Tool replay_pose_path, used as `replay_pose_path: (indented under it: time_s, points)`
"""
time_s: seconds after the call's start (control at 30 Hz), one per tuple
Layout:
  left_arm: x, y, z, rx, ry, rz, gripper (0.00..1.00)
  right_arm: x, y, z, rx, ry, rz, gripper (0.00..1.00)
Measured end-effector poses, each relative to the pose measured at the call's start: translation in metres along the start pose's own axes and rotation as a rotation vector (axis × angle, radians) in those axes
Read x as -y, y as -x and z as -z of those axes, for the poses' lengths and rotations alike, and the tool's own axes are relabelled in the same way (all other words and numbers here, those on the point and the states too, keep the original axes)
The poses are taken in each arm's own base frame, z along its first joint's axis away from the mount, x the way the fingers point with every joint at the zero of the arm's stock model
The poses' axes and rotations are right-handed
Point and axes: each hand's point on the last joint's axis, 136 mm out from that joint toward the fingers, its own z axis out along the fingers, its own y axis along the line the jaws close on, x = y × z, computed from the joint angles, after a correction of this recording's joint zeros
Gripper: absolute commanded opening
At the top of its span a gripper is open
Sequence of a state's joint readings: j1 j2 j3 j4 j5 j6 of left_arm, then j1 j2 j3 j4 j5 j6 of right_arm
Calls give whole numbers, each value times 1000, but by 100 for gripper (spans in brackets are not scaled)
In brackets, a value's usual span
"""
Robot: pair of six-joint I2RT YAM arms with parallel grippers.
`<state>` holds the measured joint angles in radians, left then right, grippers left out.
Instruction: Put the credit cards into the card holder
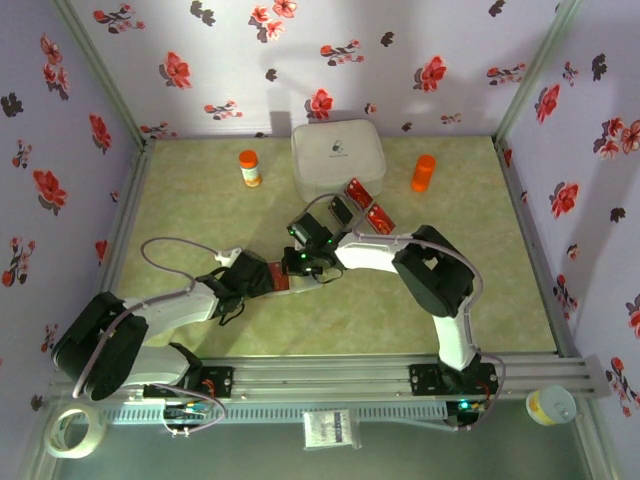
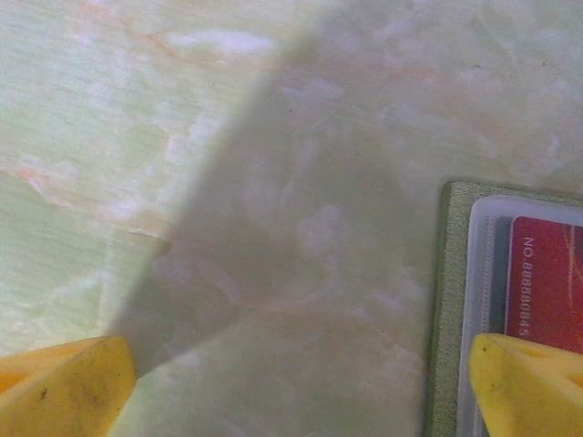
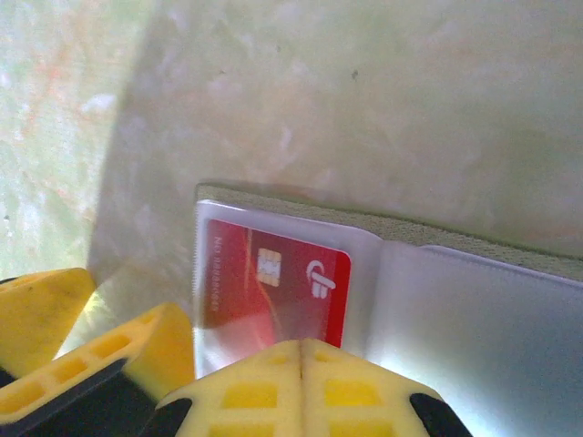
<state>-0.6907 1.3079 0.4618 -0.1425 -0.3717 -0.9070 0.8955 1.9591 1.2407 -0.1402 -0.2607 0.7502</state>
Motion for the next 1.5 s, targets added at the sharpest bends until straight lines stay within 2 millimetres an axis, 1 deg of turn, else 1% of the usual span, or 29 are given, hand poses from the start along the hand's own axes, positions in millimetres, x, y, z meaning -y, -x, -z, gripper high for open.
replay_pose_path:
  time_s: [0.13,0.23,0.57,0.8,1.23,1.3,1.4,1.5]
  points:
    - [0,0,0,0,0,0,97,-6,8,14,36,1,17,0]
    - [0,0,0,0,0,0,97,-6,7,15,37,-1,17,0]
    - [0,0,0,0,0,0,97,6,-1,6,10,-27,7,0]
    - [0,0,0,0,0,0,97,16,-10,-8,-19,-51,0,0]
    - [0,0,0,0,-1,0,97,13,-10,-11,-17,-43,5,0]
    - [0,0,0,0,-1,0,97,13,-10,-10,-16,-42,6,3]
    - [1,1,1,3,-5,2,97,10,-10,-6,-14,-40,8,11]
    - [1,1,2,3,-11,4,97,2,-8,6,0,-32,17,19]
